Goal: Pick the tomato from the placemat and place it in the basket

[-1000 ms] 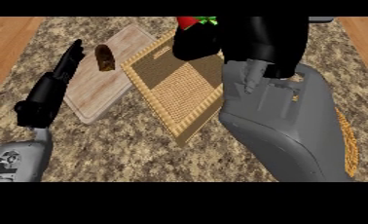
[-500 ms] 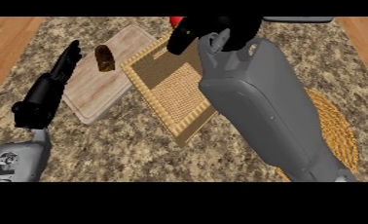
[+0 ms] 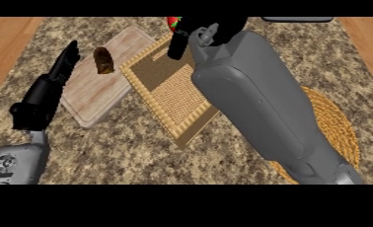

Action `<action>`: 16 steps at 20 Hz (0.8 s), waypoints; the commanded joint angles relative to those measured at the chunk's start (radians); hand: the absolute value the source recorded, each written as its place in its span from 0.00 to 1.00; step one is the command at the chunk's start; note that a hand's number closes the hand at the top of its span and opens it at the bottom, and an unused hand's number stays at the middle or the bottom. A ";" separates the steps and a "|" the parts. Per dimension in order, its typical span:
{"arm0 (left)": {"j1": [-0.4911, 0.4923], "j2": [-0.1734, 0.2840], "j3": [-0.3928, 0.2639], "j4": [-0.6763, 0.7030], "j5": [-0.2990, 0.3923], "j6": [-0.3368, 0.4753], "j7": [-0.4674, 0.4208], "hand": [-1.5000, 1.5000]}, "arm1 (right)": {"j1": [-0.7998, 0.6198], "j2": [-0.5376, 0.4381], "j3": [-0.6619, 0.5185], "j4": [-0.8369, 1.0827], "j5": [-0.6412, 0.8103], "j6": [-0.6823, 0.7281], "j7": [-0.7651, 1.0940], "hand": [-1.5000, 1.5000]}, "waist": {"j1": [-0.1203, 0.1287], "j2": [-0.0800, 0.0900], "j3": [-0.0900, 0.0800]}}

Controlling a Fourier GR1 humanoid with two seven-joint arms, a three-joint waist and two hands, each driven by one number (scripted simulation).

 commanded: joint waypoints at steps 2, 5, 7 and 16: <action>0.008 0.000 0.007 0.022 -0.005 0.001 -0.040 0.50 | -0.041 0.012 -0.002 0.044 -0.105 0.030 0.229 0.00 | 0.005 0.006 0.000; 0.011 -0.021 -0.023 -0.037 -0.012 0.005 0.025 0.50 | -0.071 0.012 0.018 0.015 -0.155 -0.040 0.262 0.00 | 0.010 -0.003 0.001; -0.029 -0.016 0.001 0.067 -0.015 0.008 -0.022 0.50 | -0.038 0.012 0.032 -0.026 -0.106 -0.079 0.240 0.00 | -0.012 0.006 0.001; 0.013 -0.013 0.007 0.030 -0.022 0.018 -0.025 0.50 | -0.010 0.012 -0.167 -0.175 0.170 -0.379 0.173 0.00 | -0.033 -0.002 0.002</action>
